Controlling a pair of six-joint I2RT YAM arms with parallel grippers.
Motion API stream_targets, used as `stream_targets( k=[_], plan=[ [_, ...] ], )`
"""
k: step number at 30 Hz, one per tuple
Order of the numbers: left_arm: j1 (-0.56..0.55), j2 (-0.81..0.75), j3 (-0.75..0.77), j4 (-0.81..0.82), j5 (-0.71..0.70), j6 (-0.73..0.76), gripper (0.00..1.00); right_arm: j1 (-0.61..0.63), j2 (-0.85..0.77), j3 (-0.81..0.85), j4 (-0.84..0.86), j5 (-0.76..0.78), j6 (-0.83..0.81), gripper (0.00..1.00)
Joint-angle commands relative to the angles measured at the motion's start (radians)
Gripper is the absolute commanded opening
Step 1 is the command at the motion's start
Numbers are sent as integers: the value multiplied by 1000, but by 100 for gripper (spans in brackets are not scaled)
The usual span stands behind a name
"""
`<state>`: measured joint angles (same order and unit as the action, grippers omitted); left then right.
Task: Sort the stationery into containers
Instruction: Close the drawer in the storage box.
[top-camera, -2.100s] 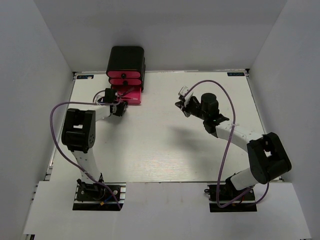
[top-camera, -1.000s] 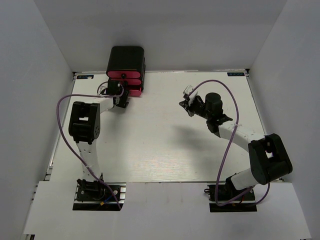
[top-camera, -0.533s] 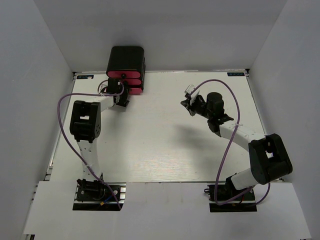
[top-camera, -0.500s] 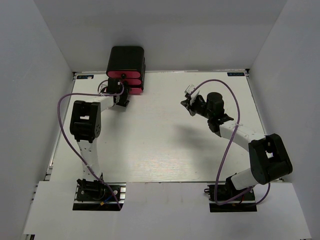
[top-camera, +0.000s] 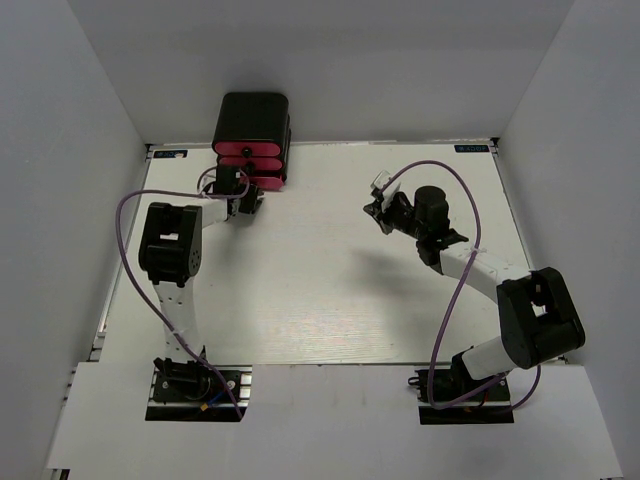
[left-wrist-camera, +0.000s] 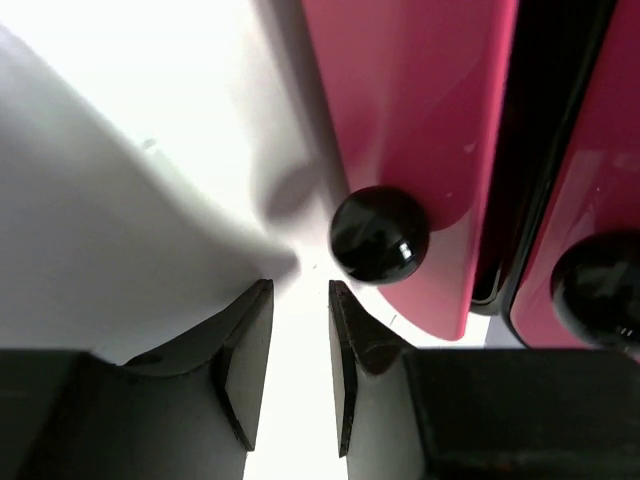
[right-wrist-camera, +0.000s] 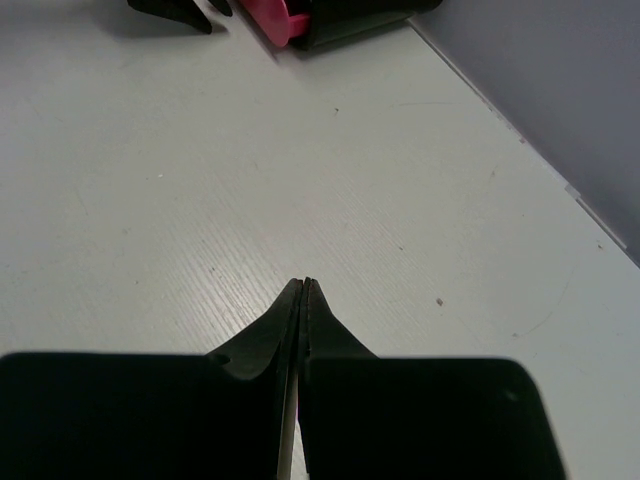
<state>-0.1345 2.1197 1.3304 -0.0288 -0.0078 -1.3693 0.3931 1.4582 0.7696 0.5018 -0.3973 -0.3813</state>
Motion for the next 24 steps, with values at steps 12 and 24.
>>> stream_targets(
  k=[12, 24],
  plan=[
    [4, -59, -73, -256, -153, -2, 44, -8, -32, -10, 20, -15, -4, 0],
    [26, -43, 12, -381, -239, -62, 49, -5, -24, -3, 18, -18, -4, 0]
  ],
)
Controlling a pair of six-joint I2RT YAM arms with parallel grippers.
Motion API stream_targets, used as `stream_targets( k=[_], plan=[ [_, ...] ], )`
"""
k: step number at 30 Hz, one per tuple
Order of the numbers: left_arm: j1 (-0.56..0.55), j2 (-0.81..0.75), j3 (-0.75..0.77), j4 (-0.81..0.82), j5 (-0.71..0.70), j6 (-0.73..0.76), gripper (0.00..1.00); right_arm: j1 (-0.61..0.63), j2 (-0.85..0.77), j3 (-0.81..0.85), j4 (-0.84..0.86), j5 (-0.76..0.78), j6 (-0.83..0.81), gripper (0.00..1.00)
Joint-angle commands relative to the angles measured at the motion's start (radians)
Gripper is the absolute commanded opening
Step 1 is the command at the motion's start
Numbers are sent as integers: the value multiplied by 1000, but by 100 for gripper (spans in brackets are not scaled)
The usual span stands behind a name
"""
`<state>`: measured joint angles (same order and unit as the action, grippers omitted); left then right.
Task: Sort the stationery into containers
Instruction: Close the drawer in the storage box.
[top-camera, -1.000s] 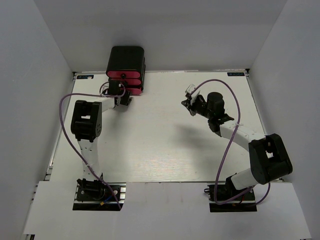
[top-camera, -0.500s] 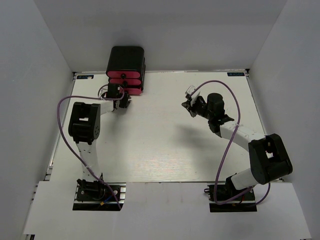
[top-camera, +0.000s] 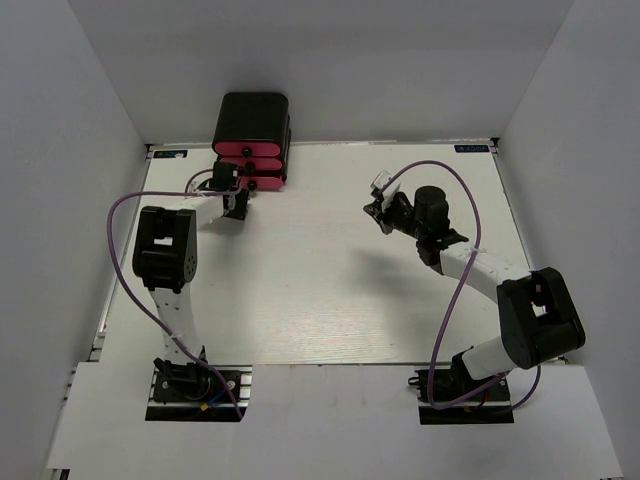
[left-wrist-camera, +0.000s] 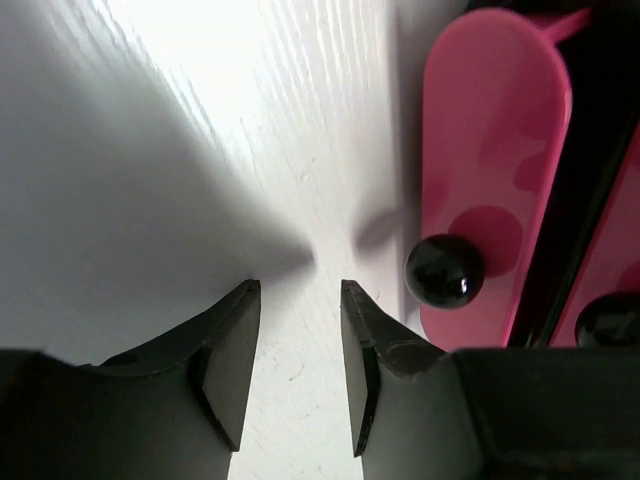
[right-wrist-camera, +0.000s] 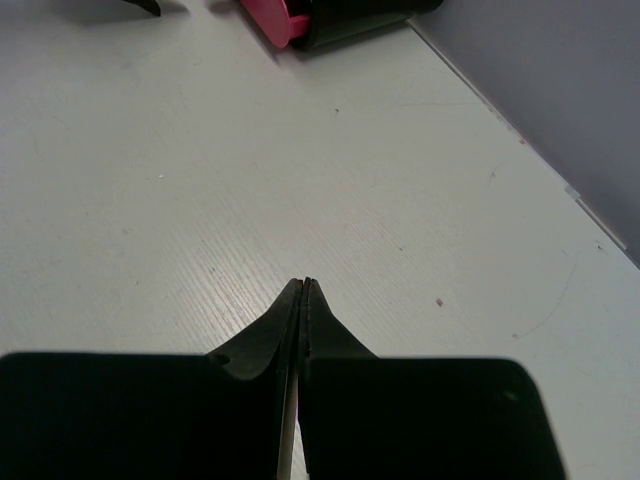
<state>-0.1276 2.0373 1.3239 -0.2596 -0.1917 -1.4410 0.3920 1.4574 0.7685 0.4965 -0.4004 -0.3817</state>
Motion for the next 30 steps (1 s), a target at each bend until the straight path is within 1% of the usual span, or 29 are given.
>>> stream_targets(
  k=[1, 8, 10, 18, 20, 21, 22, 25, 27, 30],
  plan=[
    [28, 55, 18, -150, -46, 10, 51, -10, -26, -1, 22, -14, -3, 0],
    [37, 135, 110, -148, 1, 10, 57, -16, -25, -1, 20, -9, -3, 0],
    [37, 135, 121, -136, 12, 10, 59, -19, -26, -1, 20, -9, -6, 0],
    [37, 153, 130, -109, 55, 19, 59, -25, -23, -1, 19, -11, -6, 0],
    [37, 153, 120, -109, 55, 19, 50, -24, -25, -3, 19, -11, -9, 0],
    [37, 153, 120, -109, 55, 19, 43, -25, -23, -5, 17, -9, -6, 0],
    [37, 153, 109, -118, 55, 19, 31, -25, -25, -5, 17, -9, -9, 0],
    [37, 153, 98, -129, 55, 28, 21, -25, -23, -5, 20, -12, -8, 0],
    [37, 153, 86, -139, 55, 28, 21, -25, -23, -6, 22, -15, -6, 0],
    [37, 144, 72, -103, 77, 28, 22, -27, -26, -8, 19, -18, -8, 0]
  ],
)
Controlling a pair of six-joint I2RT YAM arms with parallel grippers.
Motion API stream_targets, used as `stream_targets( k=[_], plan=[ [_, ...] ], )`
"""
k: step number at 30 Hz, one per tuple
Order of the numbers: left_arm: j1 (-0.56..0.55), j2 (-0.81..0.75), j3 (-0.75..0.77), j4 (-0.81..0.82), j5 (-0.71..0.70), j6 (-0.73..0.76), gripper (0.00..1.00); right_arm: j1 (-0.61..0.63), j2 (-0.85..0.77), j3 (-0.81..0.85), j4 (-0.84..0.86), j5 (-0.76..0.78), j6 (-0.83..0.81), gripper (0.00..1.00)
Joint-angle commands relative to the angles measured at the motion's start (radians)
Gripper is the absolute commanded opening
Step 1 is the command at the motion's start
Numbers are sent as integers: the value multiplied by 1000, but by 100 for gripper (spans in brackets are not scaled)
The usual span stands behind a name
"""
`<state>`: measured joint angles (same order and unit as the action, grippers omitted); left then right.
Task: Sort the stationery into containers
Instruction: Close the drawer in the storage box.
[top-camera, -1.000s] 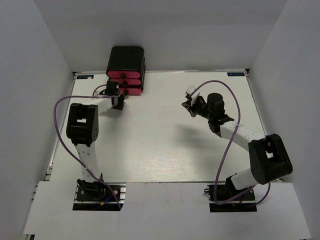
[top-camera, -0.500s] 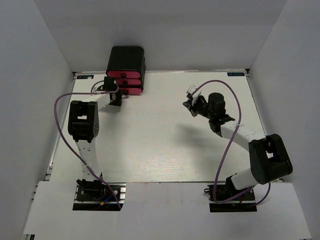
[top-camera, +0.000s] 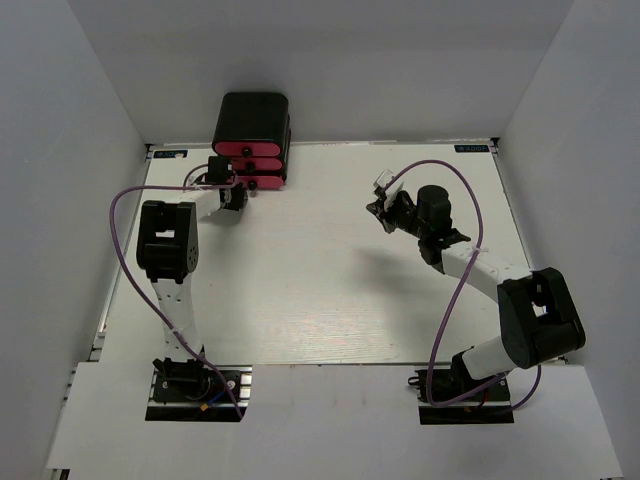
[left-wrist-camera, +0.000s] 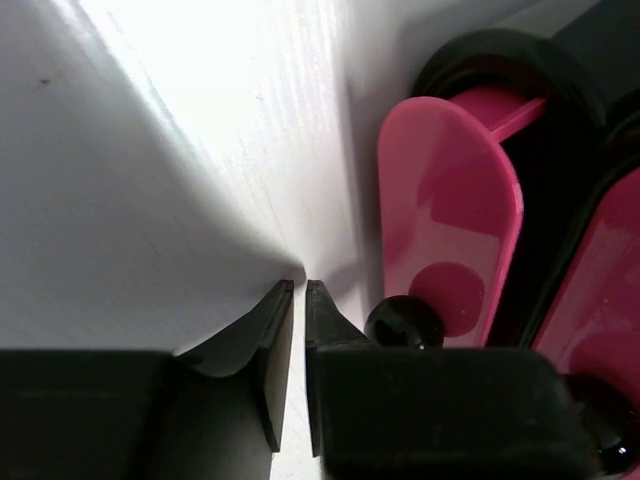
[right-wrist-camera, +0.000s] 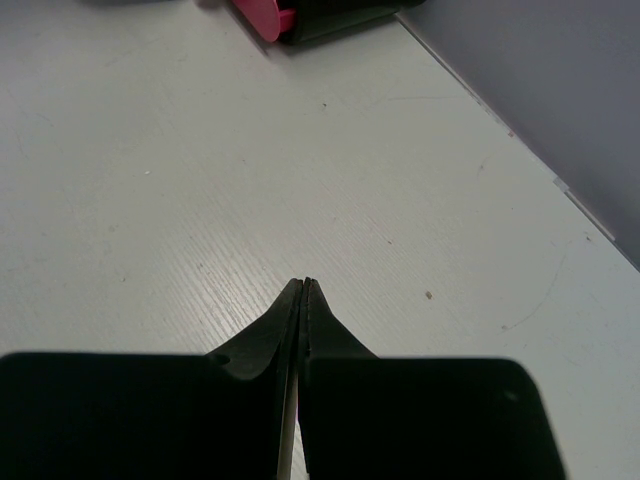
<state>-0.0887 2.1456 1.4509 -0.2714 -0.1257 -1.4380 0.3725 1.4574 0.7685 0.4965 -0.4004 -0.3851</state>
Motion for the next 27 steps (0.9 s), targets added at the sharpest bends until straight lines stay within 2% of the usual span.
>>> stream_targets(
  k=[1, 7, 14, 17, 18, 21, 27],
  plan=[
    [-2, 36, -64, -72, 11, 34, 24, -7, -26, -8, 23, -17, -3, 0],
    [-2, 75, 11, -74, 69, 79, 28, -6, -29, -14, 25, -14, -6, 0],
    [-2, 86, 20, -84, 78, 88, 29, -10, -32, -21, 27, -9, -9, 0],
    [-2, 86, 20, -74, 87, 88, 41, -9, -29, -25, 28, -12, -11, 0],
    [-2, 86, 20, -74, 87, 88, 51, -9, -29, -26, 30, -15, -9, 0],
    [-2, 96, 20, -74, 87, 88, 64, -7, -29, -23, 28, -15, -11, 0],
    [-2, 106, 40, -74, 97, 88, 67, -9, -31, -24, 25, -14, -12, 0]
  ],
)
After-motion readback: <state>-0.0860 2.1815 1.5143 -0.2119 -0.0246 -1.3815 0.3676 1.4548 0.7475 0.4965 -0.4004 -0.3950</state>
